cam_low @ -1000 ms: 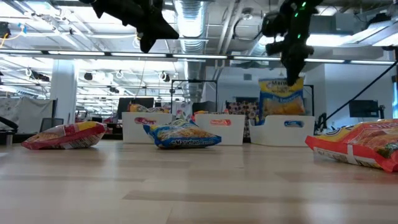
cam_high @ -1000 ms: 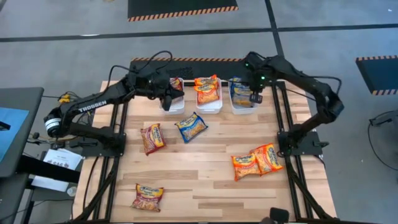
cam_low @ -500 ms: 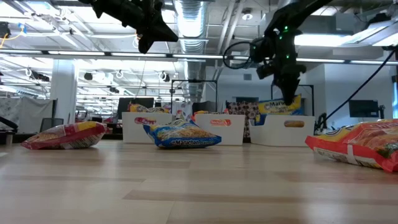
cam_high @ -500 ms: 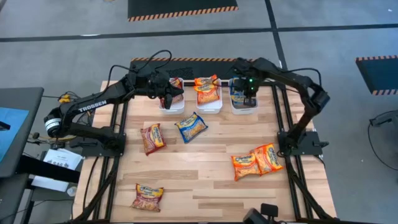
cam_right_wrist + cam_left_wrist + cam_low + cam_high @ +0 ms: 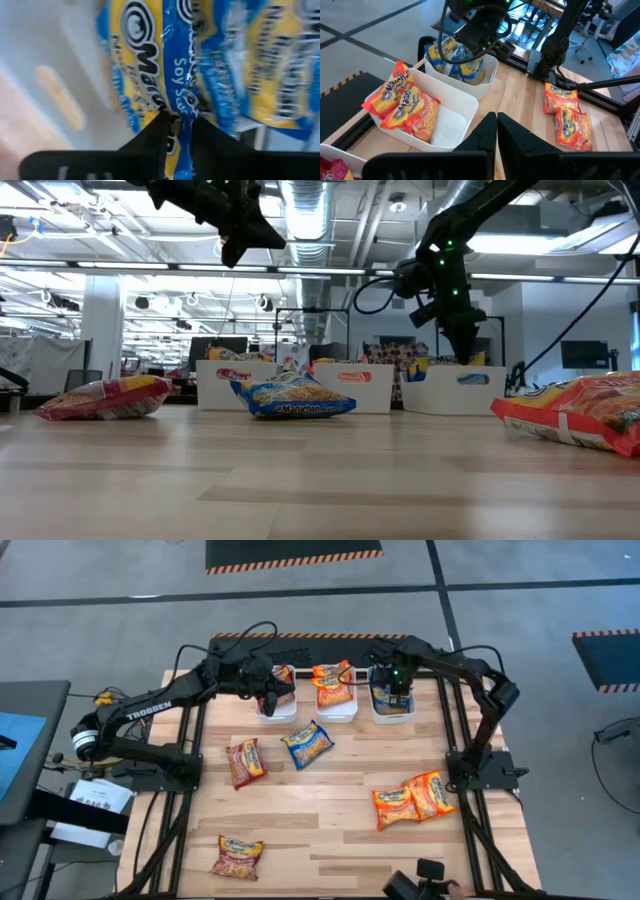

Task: Sort Maruchan noodles
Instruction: Put the blue noodle pack into the right white bin, then put the orange noodle pack into the middle white bin

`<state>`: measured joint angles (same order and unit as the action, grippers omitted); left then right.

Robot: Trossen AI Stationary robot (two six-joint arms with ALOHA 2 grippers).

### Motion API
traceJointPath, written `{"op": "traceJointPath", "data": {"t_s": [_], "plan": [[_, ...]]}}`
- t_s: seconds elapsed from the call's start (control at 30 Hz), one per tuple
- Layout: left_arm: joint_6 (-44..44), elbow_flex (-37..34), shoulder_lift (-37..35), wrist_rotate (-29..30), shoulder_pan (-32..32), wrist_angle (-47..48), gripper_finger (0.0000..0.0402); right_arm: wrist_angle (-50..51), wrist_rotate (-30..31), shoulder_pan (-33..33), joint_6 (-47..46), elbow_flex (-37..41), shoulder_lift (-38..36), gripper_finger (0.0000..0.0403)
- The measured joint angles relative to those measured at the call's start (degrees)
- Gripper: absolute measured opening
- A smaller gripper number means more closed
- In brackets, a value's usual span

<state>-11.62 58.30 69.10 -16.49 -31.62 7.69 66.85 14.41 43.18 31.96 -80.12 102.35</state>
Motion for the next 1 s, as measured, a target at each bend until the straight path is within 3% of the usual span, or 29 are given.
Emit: {"op": "traceJointPath", "data": {"t_s": [0.13, 0.43, 0.7, 0.87, 1.0], "plan": [[-0.04, 0.0, 0.02, 0.0, 0.0, 1.07, 0.0, -0.66, 4.71, 0.0, -0.02, 0.0, -0.31, 0.0141], [-0.09, 0.0, 0.02, -0.07, 0.0, 1.06, 0.0, 3.25, 5.49, -0.97, -0.31, 0.0, -0.33, 0.0224], [-0.18, 0.0, 0.02, 1.93, 0.0, 1.06, 0.0, 8.31, 5.52, -1.29, -4.39, -1.19, -0.38, 0.0232], [-0.02, 0.0, 0.02, 2.16, -0.14, 1.06, 0.0003, 12.36, 5.48, -1.31, -9.33, -7.31, -0.4, 0.0232], [-0.31, 0.0, 0.02, -1.05, -1.68, 1.59, 0.0024, 16.63, 5.27, -1.31, -12.87, -14.03, -0.43, 0.0232]]}}
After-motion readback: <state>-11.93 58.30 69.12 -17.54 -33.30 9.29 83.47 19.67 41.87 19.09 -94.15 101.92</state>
